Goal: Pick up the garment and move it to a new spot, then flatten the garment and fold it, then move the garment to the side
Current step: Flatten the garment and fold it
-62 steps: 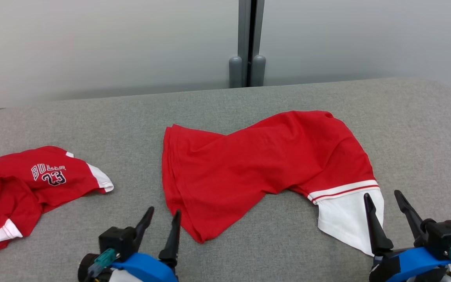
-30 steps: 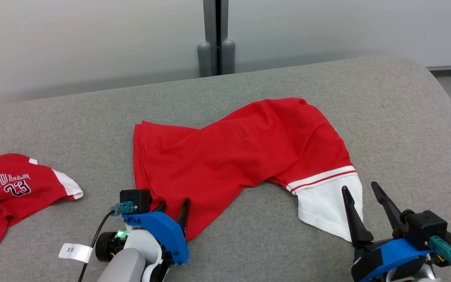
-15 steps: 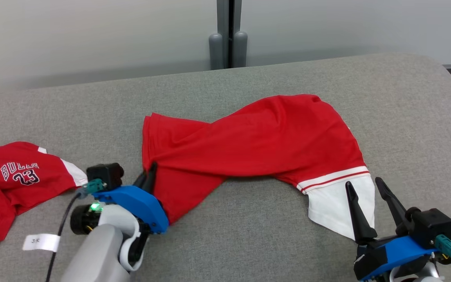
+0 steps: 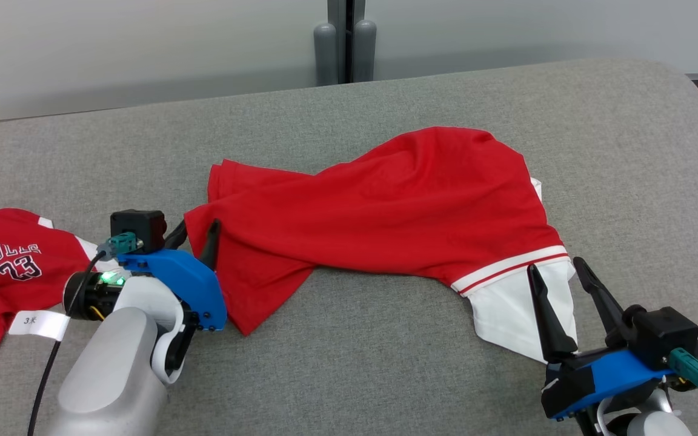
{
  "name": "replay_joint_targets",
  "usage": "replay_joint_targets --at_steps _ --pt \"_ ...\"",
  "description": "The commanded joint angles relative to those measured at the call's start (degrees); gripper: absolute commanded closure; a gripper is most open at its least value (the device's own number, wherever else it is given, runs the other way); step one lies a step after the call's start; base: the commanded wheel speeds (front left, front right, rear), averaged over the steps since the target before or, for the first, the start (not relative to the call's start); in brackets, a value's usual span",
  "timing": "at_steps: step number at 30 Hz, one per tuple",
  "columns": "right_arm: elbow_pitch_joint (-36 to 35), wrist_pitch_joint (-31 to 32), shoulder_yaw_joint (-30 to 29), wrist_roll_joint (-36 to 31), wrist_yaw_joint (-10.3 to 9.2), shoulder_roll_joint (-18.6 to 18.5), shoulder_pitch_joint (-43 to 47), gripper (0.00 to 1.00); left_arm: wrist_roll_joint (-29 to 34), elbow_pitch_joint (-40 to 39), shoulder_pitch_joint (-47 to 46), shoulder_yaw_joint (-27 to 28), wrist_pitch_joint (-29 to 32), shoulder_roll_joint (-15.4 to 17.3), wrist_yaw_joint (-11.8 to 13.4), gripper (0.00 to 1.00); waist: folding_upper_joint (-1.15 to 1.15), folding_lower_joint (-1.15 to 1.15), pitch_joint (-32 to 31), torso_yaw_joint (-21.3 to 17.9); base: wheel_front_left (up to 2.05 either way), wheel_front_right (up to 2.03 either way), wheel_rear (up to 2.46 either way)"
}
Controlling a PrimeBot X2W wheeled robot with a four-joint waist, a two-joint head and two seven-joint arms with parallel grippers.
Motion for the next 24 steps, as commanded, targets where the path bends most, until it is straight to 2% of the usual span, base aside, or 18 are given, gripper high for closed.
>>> replay_joint_targets --at_steps 1,8,17,24 --pt "0.21 -0.31 -0.23 0.32 0.03 -0.05 -0.45 0.0 -0.47 -0.02 -0.19 0.19 -0.64 -0.13 0.27 0.0 0.0 0.0 -0.13 0.02 0.0 0.0 0.0" --pt "0.57 -0.43 -1.66 0.55 0.03 -0.06 0.63 0.0 -2.19 -2.43 5.35 2.07 -5.97 -0.49 1.55 0.0 0.0 0.0 -2.36 1.01 0.0 0.0 0.0" --pt "-0.1 0.63 -4.17 0.0 0.03 -0.05 2.12 0.0 -1.99 -11.13 15.48 4.41 -16.53 0.74 3.88 0.0 0.0 0.0 -6.2 2.21 0.0 0.0 0.0" --pt "0.39 2.0 -6.43 0.12 0.03 -0.05 4.11 0.0 0.43 -18.8 23.15 6.46 -19.28 1.74 4.92 0.0 0.0 0.0 -9.22 2.48 0.0 0.0 0.0"
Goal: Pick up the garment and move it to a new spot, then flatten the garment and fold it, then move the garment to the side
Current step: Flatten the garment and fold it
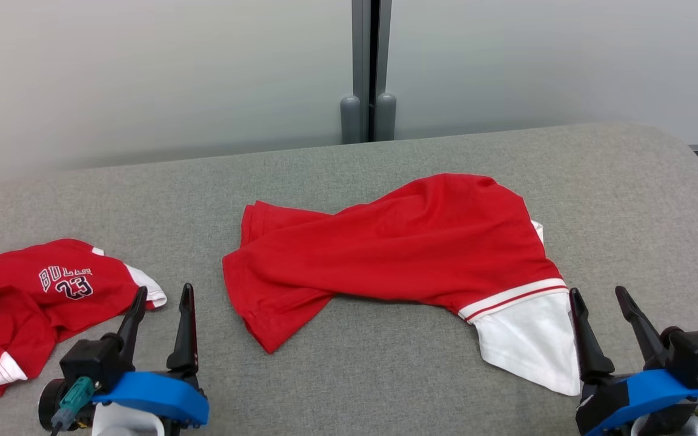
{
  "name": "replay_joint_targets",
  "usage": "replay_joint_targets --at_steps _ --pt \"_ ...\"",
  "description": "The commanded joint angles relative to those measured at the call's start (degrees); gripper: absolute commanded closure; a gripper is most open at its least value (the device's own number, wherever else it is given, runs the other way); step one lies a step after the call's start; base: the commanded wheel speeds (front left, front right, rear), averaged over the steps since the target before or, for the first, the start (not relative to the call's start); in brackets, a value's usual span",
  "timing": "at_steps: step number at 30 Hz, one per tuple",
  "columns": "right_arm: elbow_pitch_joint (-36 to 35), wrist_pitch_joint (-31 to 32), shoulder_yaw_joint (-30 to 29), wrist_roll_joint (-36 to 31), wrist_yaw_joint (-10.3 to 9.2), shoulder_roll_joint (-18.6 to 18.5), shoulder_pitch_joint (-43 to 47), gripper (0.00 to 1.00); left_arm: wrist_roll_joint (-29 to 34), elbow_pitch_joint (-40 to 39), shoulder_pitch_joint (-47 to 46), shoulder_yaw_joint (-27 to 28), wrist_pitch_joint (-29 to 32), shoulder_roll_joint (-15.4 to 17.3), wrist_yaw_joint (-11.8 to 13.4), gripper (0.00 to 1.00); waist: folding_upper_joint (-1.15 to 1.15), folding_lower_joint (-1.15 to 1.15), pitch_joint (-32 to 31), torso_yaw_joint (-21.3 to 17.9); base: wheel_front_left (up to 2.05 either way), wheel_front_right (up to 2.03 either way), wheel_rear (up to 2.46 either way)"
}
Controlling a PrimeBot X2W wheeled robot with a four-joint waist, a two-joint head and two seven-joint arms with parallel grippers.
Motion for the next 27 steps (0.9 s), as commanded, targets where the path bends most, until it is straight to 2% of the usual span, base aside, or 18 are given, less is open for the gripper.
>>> replay_joint_targets --at_steps 1,7,12,27 --pt "0.04 0.13 -0.2 -0.16 0.03 -0.04 0.56 0.0 0.34 -0.58 0.73 0.35 -0.28 0.38 0.39 0.0 0.0 0.0 -0.53 0.09 0.0 0.0 0.0" --pt "0.46 1.16 -1.43 -0.2 0.03 -0.04 1.94 0.0 2.78 -6.62 7.32 4.52 -0.4 -0.42 0.67 0.0 0.0 0.0 -1.76 0.24 0.0 0.0 0.0" --pt "1.05 1.02 -2.67 -0.62 0.03 -0.04 2.92 0.0 4.31 -7.68 10.45 6.88 -0.42 -0.96 0.36 0.0 0.0 0.0 -2.25 0.55 0.0 0.0 0.0" --pt "1.23 1.06 -2.27 -0.42 0.03 -0.04 2.26 0.0 5.7 -6.69 10.51 6.91 -0.42 -2.1 -0.02 0.0 0.0 0.0 -1.85 0.28 0.0 0.0 0.0"
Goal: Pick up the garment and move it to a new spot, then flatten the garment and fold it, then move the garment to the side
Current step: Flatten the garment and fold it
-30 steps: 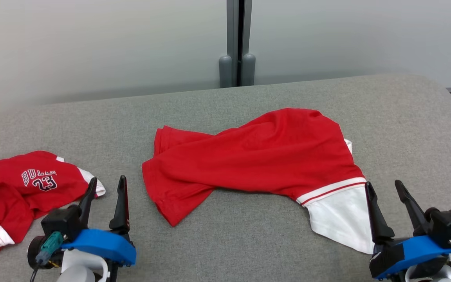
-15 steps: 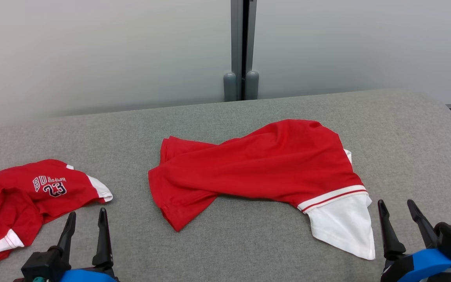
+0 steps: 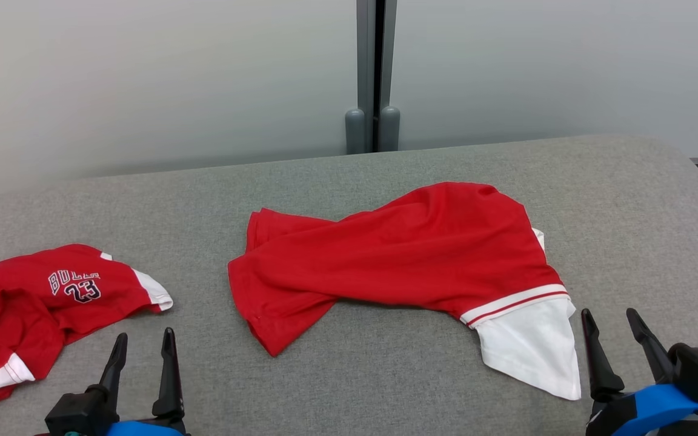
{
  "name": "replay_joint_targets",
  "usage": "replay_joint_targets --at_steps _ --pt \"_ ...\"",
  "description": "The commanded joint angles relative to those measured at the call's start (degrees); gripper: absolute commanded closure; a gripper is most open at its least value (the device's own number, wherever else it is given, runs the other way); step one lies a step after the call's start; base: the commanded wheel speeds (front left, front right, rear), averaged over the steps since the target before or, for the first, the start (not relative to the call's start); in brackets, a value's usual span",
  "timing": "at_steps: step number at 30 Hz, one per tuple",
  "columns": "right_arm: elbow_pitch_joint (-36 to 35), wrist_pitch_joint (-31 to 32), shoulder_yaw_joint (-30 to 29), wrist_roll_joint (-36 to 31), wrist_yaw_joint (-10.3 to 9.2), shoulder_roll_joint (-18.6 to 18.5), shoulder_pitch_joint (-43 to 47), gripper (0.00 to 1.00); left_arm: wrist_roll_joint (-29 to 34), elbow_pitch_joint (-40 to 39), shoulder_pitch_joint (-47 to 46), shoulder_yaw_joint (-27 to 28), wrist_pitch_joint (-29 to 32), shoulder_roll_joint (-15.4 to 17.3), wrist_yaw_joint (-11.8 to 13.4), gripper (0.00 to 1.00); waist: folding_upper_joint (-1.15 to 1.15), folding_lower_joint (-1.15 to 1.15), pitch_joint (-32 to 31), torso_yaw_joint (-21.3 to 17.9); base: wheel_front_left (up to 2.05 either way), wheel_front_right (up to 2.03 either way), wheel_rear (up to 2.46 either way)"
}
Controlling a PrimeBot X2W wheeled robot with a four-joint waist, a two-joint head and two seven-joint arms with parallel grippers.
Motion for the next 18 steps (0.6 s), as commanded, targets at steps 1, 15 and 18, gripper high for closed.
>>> replay_joint_targets --at_steps 1,15,18 --pt "0.06 0.02 0.08 0.0 0.03 -0.05 -0.47 0.0 0.19 0.13 -0.59 -0.12 -0.27 0.04 -0.21 0.0 0.0 0.0 0.22 -0.04 0.0 0.0 0.0" --pt "0.57 -0.36 1.55 0.59 0.03 -0.05 -2.24 0.0 -3.13 7.35 -9.19 -6.39 12.32 -2.69 -4.64 0.0 0.0 0.0 3.48 -0.89 0.0 0.0 0.0" --pt "0.92 -0.62 2.25 0.93 0.03 -0.05 -2.84 0.0 -4.43 10.61 -11.85 -7.19 14.98 -3.6 -5.4 0.0 0.0 0.0 4.16 -1.72 0.0 0.0 0.0"
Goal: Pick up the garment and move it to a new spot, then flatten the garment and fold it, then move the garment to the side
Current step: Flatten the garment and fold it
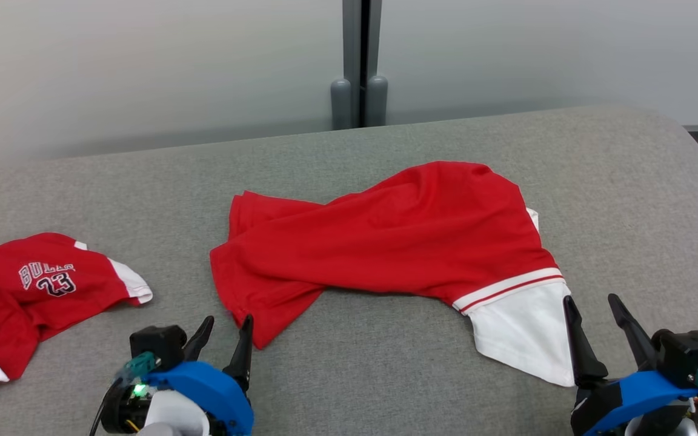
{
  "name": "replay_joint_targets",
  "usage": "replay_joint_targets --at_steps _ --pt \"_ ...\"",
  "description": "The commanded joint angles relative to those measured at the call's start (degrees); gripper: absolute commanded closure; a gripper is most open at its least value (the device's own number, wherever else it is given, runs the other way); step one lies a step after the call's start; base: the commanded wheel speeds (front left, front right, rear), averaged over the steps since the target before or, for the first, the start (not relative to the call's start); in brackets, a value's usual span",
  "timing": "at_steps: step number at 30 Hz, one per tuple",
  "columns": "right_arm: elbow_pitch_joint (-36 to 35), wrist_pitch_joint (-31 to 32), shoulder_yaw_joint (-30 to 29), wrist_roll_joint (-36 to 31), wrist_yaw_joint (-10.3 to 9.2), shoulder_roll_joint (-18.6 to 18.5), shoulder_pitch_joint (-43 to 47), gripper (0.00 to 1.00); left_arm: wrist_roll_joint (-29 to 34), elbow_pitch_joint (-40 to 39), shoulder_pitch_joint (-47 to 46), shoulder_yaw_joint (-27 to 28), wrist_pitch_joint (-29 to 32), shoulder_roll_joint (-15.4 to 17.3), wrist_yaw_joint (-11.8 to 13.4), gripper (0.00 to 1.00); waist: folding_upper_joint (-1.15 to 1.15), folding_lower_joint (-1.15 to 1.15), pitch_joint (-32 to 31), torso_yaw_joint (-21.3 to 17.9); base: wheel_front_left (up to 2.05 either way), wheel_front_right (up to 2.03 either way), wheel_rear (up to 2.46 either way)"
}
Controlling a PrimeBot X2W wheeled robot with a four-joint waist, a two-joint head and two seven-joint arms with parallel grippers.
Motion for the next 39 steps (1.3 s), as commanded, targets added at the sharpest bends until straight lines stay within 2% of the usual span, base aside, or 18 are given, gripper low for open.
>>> replay_joint_targets --at_steps 1,7,19,20,21,22,23,30,39 --pt "0.23 -0.38 0.18 0.41 0.03 -0.06 -0.69 0.0 -0.4 1.16 -1.39 -0.01 0.74 -0.1 -0.01 0.0 0.0 0.0 0.47 -0.63 0.0 0.0 0.0" --pt "1.03 -0.9 1.1 0.83 0.03 -0.05 -1.51 0.0 -2.39 7.04 -4.82 0.43 3.1 -1.26 0.33 0.0 0.0 0.0 1.41 -2.48 0.0 0.0 0.0" --pt "1.75 -1.83 1.62 1.42 0.03 -0.05 -2.17 0.0 -2.9 11.0 -8.27 0.64 0.41 -1.23 0.17 0.0 0.0 0.0 2.69 -3.57 0.0 0.0 0.0" --pt "1.78 -1.91 1.73 1.44 0.03 -0.05 -2.25 0.0 -2.91 11.28 -8.39 0.53 0.21 -1.27 0.05 0.16 0.0 0.0 2.75 -3.58 0.0 0.0 0.0" --pt "1.81 -1.91 1.82 1.46 0.03 -0.05 -2.26 0.0 -2.98 11.52 -8.57 0.44 -0.06 -1.33 -0.03 0.5 0.0 0.0 2.81 -3.61 0.0 0.0 0.0" --pt "1.86 -1.94 1.95 1.42 0.03 -0.05 -2.29 0.0 -3.01 11.78 -8.8 0.26 -0.04 -1.36 -0.13 0.65 0.0 0.0 2.87 -3.65 0.0 0.0 0.0" --pt "1.89 -1.96 2.06 1.41 0.03 -0.05 -2.4 0.0 -3.07 12.08 -9.06 0.09 -0.06 -1.4 -0.21 1.0 0.0 0.0 2.93 -3.7 0.0 0.0 0.0" --pt "1.36 -0.49 1.4 1.41 0.03 -0.05 -1.53 0.0 -2.97 12.8 -9.69 -0.19 -2.53 -0.87 -0.56 1.0 0.0 0.0 3.37 -4.11 0.0 0.0 0.0" --pt "1.66 4.93 -0.64 2.69 0.03 -0.05 1.24 0.0 -1.55 8.17 -5.56 -0.36 -7.08 1.59 -0.33 1.0 0.0 0.0 5.1 -4.09 0.0 0.0 0.0"
